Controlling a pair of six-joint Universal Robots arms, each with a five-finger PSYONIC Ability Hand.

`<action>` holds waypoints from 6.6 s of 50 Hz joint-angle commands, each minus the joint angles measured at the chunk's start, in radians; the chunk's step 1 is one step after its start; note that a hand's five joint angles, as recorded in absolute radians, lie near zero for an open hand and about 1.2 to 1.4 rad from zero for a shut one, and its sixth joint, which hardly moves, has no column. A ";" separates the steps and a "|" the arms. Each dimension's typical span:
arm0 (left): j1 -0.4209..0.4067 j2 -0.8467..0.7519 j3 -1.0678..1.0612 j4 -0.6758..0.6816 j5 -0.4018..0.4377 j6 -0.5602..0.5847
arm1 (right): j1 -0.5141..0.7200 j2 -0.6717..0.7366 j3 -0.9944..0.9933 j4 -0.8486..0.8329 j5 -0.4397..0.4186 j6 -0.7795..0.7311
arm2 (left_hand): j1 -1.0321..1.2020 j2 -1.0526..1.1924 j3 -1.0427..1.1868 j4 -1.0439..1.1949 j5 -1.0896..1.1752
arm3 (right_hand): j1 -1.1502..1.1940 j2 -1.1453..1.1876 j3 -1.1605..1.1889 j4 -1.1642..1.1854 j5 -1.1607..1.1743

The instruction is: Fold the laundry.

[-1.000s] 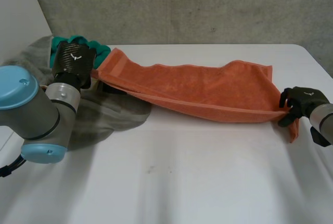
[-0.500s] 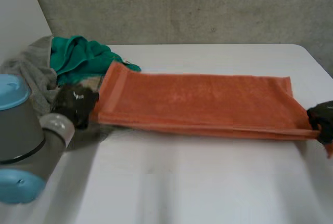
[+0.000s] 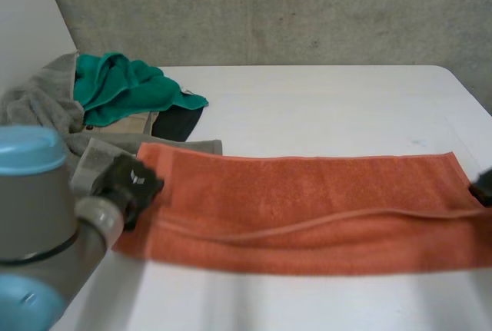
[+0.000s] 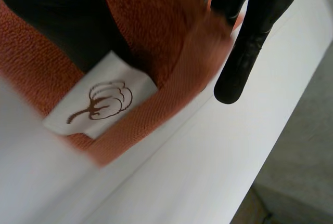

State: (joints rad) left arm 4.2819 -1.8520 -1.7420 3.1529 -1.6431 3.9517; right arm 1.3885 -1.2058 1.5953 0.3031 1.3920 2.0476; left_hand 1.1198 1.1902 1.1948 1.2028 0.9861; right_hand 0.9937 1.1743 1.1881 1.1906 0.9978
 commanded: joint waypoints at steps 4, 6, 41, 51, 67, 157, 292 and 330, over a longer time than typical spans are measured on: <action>-0.013 -0.248 0.277 0.191 -0.098 -0.071 | 0.144 0.215 -0.225 -0.191 0.059 0.097 | 0.277 0.206 0.201 0.193 0.236 | 0.403 0.222 0.208 0.206 0.224; -0.013 -0.298 0.327 0.203 -0.098 -0.069 | 0.161 0.256 -0.265 -0.235 0.081 0.095 | 0.277 0.206 0.201 0.193 0.236 | 0.403 0.222 0.208 0.206 0.224; -0.050 -0.311 0.399 0.352 -0.086 -0.051 | 0.163 0.148 -0.292 -0.383 0.096 0.381 | -0.945 -1.016 -1.020 -1.028 -0.986 | -0.819 -1.000 -1.014 -1.016 -0.998; -0.053 -0.196 0.200 0.357 -0.083 -0.077 | -0.028 0.045 -0.055 -0.272 -0.169 0.362 | -0.945 -1.016 -1.020 -1.028 -0.986 | -0.757 -0.937 -0.951 -0.953 -0.935; -0.050 -0.193 0.142 0.357 -0.083 -0.083 | -0.066 0.170 0.037 -0.415 -0.171 0.194 | -0.945 -1.016 -1.020 -1.028 -0.986 | -0.557 -0.737 -0.751 -0.753 -0.735; -0.315 -0.289 0.294 0.346 -0.041 -0.319 | 0.258 0.072 0.186 -0.420 -0.103 0.499 | -0.945 -1.016 -1.020 -1.028 -0.986 | -0.044 -0.225 -0.238 -0.241 -0.223; -0.174 -0.050 0.351 -0.019 0.531 -0.508 | 0.288 0.347 -0.345 -0.489 0.058 1.025 | -0.921 -0.991 -0.996 -1.004 -0.962 | 0.403 0.222 0.208 0.206 0.224; -0.162 -0.087 0.355 -0.013 0.531 -0.508 | 0.031 0.977 -1.397 -0.219 0.274 0.892 | -0.912 -0.983 -0.987 -0.995 -0.953 | 0.403 0.222 0.208 0.206 0.224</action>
State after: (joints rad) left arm 4.1158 -1.9343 -1.3894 3.1399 -1.1107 3.4438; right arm 1.4334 -0.2247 0.1889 0.0876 1.6324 2.9397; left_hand 0.2064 0.2035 0.2106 0.2046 0.0483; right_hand 0.6712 0.9342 0.9031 1.1913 0.9770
